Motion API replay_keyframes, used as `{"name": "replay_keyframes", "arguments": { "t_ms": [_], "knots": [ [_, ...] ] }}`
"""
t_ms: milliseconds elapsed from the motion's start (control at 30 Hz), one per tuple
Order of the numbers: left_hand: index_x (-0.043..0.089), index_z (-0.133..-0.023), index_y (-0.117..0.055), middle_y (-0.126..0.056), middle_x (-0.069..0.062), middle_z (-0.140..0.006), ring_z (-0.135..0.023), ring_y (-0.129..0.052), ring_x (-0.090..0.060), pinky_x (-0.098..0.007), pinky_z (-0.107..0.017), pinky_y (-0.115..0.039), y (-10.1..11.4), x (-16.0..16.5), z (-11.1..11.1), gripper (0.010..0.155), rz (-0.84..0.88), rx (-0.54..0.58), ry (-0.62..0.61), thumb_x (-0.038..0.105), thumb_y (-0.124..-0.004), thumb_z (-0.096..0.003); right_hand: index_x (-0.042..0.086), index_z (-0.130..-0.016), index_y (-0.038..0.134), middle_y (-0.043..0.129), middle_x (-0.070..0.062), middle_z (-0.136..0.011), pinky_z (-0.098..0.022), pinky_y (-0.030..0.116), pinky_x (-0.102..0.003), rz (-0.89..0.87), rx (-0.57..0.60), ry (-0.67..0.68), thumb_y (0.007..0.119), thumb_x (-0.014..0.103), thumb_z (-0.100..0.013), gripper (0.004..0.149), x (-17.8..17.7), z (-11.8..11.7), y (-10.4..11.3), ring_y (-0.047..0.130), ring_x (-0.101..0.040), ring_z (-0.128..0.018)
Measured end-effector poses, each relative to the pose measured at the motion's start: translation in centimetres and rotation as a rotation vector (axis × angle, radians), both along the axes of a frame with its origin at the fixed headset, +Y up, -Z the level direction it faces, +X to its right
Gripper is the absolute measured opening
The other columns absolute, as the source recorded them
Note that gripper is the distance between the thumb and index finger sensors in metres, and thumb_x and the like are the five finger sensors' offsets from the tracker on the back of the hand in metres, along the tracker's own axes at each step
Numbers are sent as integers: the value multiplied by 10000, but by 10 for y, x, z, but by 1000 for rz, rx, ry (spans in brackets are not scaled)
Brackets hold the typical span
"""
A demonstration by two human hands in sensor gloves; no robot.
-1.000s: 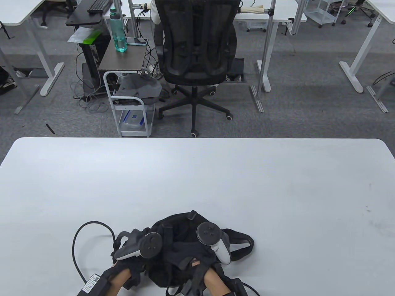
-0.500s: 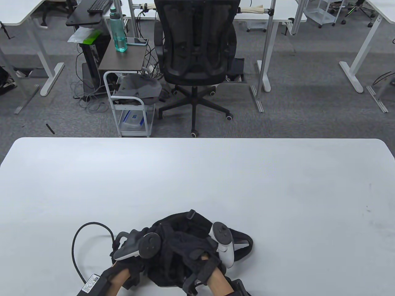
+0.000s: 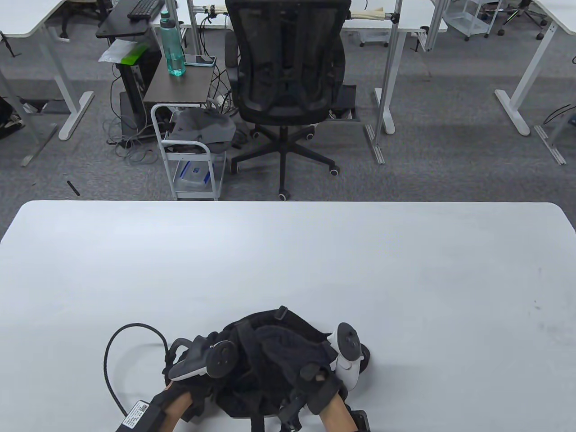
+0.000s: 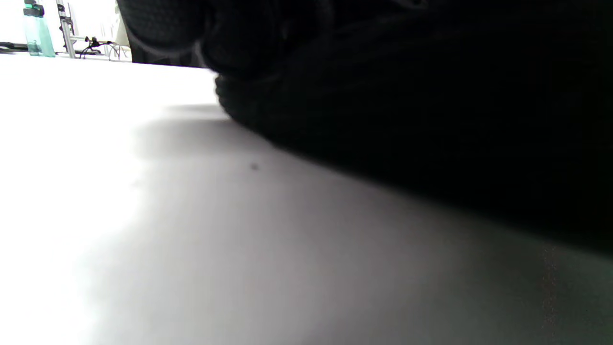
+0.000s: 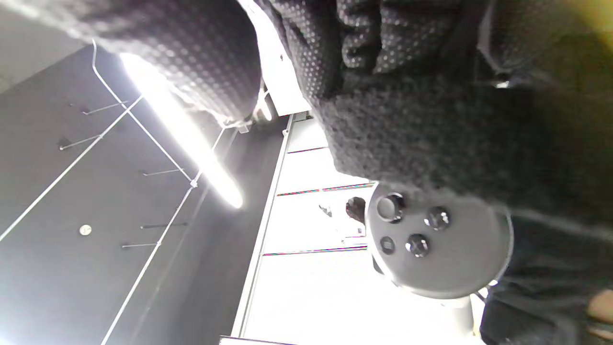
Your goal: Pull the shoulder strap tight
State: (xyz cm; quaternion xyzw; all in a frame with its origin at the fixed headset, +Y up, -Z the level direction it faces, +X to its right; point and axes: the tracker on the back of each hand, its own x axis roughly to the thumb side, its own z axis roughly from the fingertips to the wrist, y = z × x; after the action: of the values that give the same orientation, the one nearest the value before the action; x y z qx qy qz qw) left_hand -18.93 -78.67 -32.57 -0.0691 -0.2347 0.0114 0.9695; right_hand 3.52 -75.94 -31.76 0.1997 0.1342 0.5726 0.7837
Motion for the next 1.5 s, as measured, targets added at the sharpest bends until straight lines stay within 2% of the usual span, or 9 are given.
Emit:
{"name": "replay_keyframes", "arguments": {
  "t_ms": [133, 267, 467, 667, 1000, 1200, 1300, 1367, 1500],
  "knots": [
    [163, -1061, -274, -653, -12, -1024, -797, -794, -230, -438, -618, -709, 0, 1, 0, 1118, -10, 4, 0, 647, -828, -218, 15, -910, 775, 922, -268, -762, -580, 459, -734, -35, 43, -1, 820, 452, -452, 634, 6, 1, 8, 1017, -389, -590],
    [177, -1060, -266, -643, -3, -1029, -804, -789, -227, -436, -618, -709, -1, 1, 0, 1111, -12, 6, 0, 644, -826, -221, 21, -930, 760, 908, -289, -769, -582, 455, -742, -93, 79, 28, 811, 494, -456, 672, 12, 1, 14, 1012, -396, -592],
    [199, -1059, -264, -634, 11, -1035, -811, -785, -223, -434, -615, -712, -1, 1, -1, 1094, -8, 4, 0, 639, -825, -228, -46, -950, 737, 918, -378, -665, -452, 834, -550, -173, 67, 58, 790, 562, -462, 781, 16, 4, 20, 1076, -379, -397],
    [211, -1058, -262, -631, 20, -1036, -813, -782, -220, -430, -613, -713, -2, 1, -2, 1084, -3, -3, -1, 640, -820, -232, -87, -1017, 617, 863, -414, -702, -351, 883, -536, -192, 31, 110, 754, 606, -481, 886, 14, 6, 19, 1062, -346, -293],
    [241, -1060, -244, -610, 44, -1040, -822, -769, -211, -424, -617, -711, -3, 1, -4, 1069, -4, -8, -3, 638, -811, -246, 9, -1113, 376, 469, -436, -944, -575, 690, -639, -363, 113, 219, 753, 566, -496, 912, 4, 9, 24, 782, -473, -717],
    [243, -1062, -246, -608, 49, -1041, -824, -768, -208, -424, -618, -711, -4, 1, -5, 1063, 1, -15, -4, 639, -807, -252, -25, -1084, 433, 543, -442, -910, -436, 908, -420, -422, 30, 142, 791, 557, -474, 917, 7, 8, 21, 900, -418, -603],
    [249, -1061, -241, -603, 52, -1041, -826, -763, -205, -424, -620, -709, -5, 1, -6, 1064, -4, -19, -3, 638, -810, -250, -41, -1091, 402, 528, -467, -906, -461, 871, -493, -487, -4, 188, 772, 559, -498, 922, 9, 6, 21, 898, -451, -610],
    [253, -1060, -233, -594, 58, -1045, -830, -759, -203, -422, -622, -708, -5, 2, -5, 1062, -14, -11, -5, 635, -808, -253, -27, -1098, 423, 552, -467, -902, -548, 662, -694, -458, 29, 193, 773, 556, -492, 911, 13, 8, 27, 898, -447, -593],
    [265, -1059, -223, -583, 70, -1047, -835, -755, -199, -419, -621, -711, -5, 3, -6, 1059, -13, -9, -9, 633, -808, -256, 71, -1133, 440, 564, -433, -936, -577, 629, -709, -432, 158, 177, 757, 580, -495, 876, 13, 10, 33, 820, -481, -740]
  ]
}}
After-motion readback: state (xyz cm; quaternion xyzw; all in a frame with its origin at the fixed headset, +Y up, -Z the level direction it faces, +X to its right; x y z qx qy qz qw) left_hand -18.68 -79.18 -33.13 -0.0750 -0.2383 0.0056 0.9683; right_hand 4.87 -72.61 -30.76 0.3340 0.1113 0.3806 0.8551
